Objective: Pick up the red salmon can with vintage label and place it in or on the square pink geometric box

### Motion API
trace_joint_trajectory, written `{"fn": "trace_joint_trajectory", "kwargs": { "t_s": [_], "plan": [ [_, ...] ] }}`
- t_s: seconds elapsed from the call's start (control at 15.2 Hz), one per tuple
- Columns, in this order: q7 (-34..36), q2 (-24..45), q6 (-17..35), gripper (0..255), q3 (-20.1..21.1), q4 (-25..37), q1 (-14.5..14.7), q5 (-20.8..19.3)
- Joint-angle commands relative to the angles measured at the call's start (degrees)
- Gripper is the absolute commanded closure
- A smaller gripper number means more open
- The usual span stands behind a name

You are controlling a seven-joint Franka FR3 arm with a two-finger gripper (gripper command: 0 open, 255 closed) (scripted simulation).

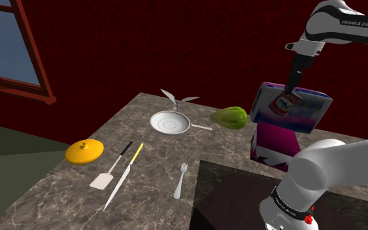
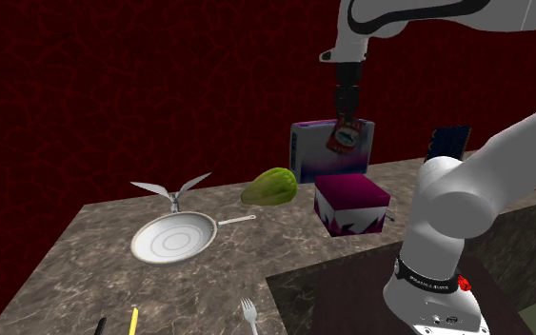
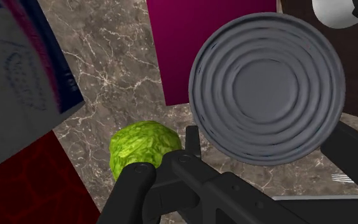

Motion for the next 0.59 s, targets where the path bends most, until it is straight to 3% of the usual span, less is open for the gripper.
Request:
{"fn": "trace_joint_trajectory", "kwargs": {
  "t_s": [0.0,0.53],
  "plan": [
    [-1.93,-2.14,-2.00,255,-0.92,0.15,-1.15,-1.33],
    [-1.45,-3.69,3.42,255,-2.28,-6.77,-1.86,-2.72]
  ]
}}
